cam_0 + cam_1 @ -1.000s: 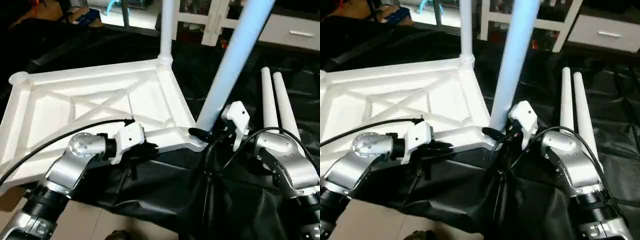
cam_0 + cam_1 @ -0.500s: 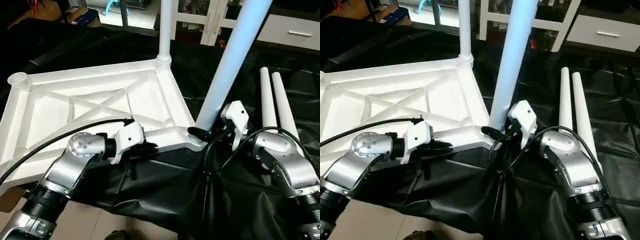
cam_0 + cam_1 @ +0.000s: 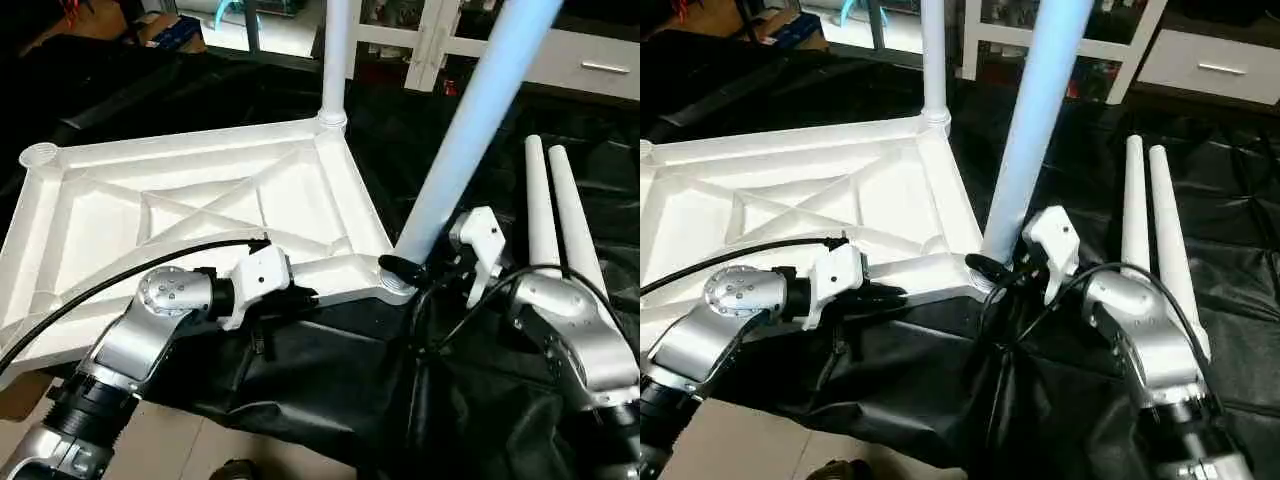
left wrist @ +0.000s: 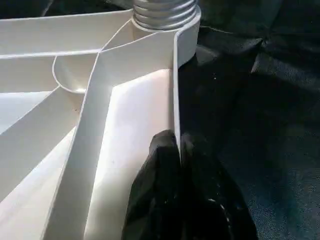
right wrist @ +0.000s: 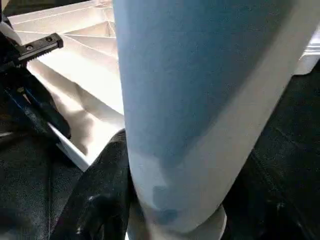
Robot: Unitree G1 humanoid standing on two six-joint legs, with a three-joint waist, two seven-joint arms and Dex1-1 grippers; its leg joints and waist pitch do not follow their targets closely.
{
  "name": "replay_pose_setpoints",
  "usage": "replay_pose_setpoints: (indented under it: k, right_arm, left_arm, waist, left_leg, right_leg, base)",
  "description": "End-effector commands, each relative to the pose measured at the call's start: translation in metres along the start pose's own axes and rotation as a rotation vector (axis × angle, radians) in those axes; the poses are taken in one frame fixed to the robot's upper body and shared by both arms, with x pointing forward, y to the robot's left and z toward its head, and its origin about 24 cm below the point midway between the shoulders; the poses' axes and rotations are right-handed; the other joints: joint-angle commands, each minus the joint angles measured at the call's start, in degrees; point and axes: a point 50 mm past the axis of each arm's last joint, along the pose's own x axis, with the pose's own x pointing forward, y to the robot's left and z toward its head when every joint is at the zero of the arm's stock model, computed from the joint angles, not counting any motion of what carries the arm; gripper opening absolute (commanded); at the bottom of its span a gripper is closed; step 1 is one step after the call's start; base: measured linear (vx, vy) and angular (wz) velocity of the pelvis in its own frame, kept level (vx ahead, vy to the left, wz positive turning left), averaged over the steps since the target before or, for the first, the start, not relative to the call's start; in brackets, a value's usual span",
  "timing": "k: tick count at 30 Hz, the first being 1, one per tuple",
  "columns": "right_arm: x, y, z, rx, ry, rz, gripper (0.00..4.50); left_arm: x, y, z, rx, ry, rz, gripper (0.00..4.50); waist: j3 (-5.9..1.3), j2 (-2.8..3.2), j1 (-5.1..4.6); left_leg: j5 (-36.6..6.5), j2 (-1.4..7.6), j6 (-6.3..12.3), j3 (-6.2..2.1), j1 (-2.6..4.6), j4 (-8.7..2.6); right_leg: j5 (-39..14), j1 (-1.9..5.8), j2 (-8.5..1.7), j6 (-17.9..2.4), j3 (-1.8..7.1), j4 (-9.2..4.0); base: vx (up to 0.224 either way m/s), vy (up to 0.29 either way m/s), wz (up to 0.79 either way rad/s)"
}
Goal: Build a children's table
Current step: Insert table leg to table base
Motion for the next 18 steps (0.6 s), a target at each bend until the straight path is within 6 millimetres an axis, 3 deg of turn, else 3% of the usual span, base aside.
replay_pose_setpoints:
  k: [1, 4, 7, 12, 15, 18]
  right_arm:
    - [-0.006, 0.006, -0.029, 0.095, 0.097, -0.031, 1.96]
    - [-0.004, 0.007, -0.032, 0.101, 0.095, -0.062, 1.95]
    - [0.002, 0.008, -0.039, 0.129, 0.097, -0.16, 1.95]
    - [0.012, 0.005, -0.052, 0.137, 0.156, -0.315, 1.95]
    - [0.017, 0.004, -0.057, 0.14, 0.185, -0.368, 1.95]
    - [0.028, 0.006, -0.068, 0.128, 0.236, -0.46, 1.95]
  left_arm:
    - [0.001, -0.002, 0.005, 0.032, -0.004, -0.001, 0.0]
    - [0.004, -0.004, 0.004, 0.032, 0.013, 0.007, 0.0]
    - [0.013, -0.009, 0.0, 0.005, 0.039, 0.032, 0.0]
    - [0.027, -0.01, -0.003, -0.072, 0.084, 0.119, 0.0]
    - [0.035, -0.01, 0.0, -0.103, 0.084, 0.161, 0.0]
    - [0.056, -0.013, 0.009, -0.16, 0.085, 0.227, 0.0]
  waist:
    - [-2.98, 0.47, 0.23]
    - [-2.88, 0.73, 0.35]
    - [-2.61, 0.65, 0.37]
    - [-2.32, 0.54, 0.16]
    - [-2.19, 0.48, 0.09]
    - [-2.04, 0.37, -0.25]
  left_leg:
    - [-9.58, 0.97, 4.68, -0.08, 0.21, -3.24]
    - [-10.59, 1.03, 4.0, -0.13, 0.28, -3.39]
    - [-13.1, 1.02, 2.61, -0.19, 0.3, -3.62]
    - [-16.82, 0.9, 0.57, -0.47, 0.34, -4.04]
    - [-18.03, 0.72, 0.27, -0.56, 0.34, -4.05]
    - [-20.09, 0.61, 0.19, -0.74, 0.39, -4.14]
  right_leg:
    - [-8.0, 3.42, -2.17, -14.87, 1.98, -2.45]
    - [-9.03, 3.33, -2.21, -14.54, 1.97, -2.63]
    - [-13.36, 3.18, -2.28, -13.31, 1.97, -3.09]
    - [-21.34, 2.73, -2.36, -9.92, 2.02, -3.96]
    - [-24.66, 2.44, -2.34, -8.42, 1.96, -4.41]
    - [-29.61, 2.06, -2.38, -6.29, 1.77, -5.1]
  base:
    - [0.0, 0.0, 0.0]
    - [0.0, 0.0, 0.0]
    - [0.0, 0.0, 0.0]
    - [0.0, 0.0, 0.0]
    - [0.0, 0.0, 0.0]
    - [0.0, 0.0, 0.0]
